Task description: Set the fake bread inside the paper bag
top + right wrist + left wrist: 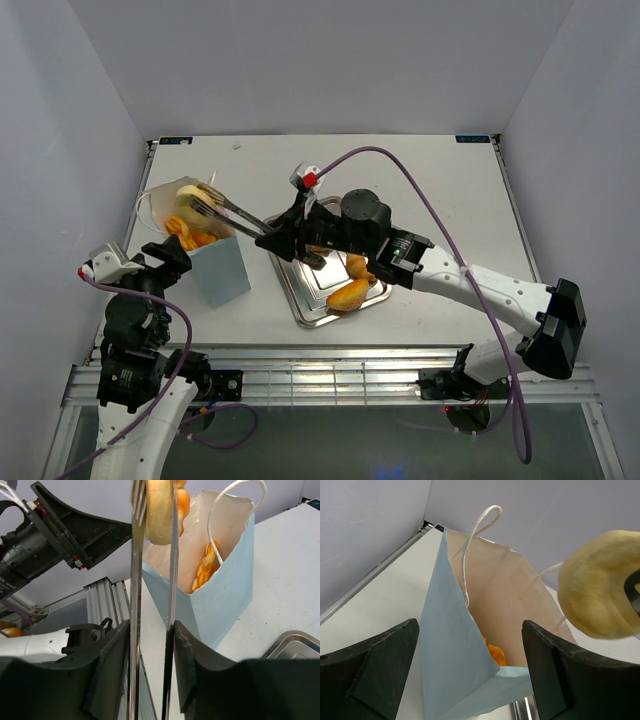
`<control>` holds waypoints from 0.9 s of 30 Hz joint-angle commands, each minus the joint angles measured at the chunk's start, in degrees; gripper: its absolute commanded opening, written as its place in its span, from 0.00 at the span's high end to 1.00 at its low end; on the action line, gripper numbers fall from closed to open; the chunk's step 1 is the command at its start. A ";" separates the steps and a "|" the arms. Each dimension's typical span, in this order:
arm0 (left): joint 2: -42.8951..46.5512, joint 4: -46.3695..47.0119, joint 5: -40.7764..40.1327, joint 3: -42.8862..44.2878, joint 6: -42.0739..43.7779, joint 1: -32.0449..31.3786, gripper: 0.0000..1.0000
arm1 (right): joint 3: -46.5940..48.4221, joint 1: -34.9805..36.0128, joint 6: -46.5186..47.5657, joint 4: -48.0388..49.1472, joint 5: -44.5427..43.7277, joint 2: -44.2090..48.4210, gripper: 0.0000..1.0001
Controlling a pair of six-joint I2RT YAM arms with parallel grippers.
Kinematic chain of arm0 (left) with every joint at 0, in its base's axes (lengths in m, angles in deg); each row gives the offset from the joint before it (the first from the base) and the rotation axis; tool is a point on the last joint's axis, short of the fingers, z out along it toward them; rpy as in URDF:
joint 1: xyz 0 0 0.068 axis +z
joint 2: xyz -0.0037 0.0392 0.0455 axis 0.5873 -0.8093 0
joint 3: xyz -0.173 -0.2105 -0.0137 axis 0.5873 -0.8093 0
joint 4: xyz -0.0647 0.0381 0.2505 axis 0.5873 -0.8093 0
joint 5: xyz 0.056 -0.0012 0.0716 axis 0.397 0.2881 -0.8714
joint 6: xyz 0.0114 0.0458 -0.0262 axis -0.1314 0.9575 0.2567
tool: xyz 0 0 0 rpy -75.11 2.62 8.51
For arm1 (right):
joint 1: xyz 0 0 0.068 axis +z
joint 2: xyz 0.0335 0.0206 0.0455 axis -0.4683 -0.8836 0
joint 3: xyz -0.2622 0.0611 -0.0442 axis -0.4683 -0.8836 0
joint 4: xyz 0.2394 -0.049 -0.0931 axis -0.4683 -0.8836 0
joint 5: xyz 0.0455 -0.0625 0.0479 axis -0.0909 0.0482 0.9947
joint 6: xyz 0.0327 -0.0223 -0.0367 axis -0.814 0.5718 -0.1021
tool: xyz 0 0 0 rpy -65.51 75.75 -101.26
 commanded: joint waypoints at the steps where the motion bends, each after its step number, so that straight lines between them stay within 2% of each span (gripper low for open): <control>1: -0.98 0.37 0.16 0.00 0.34 -0.21 0.06 | 6.25 0.03 1.68 4.10 0.16 -3.18 0.50; 4: -1.07 0.37 0.34 0.09 0.33 -0.21 0.06 | 10.29 0.03 2.21 1.54 0.25 -5.39 0.39; 13: -1.60 0.28 0.34 0.00 0.42 -0.30 0.06 | 15.84 -0.06 3.71 -1.62 -2.04 -6.02 0.39; 27: -2.04 0.37 0.60 0.09 0.51 -0.30 0.06 | -4.27 -0.06 1.95 -1.09 -10.83 12.70 0.42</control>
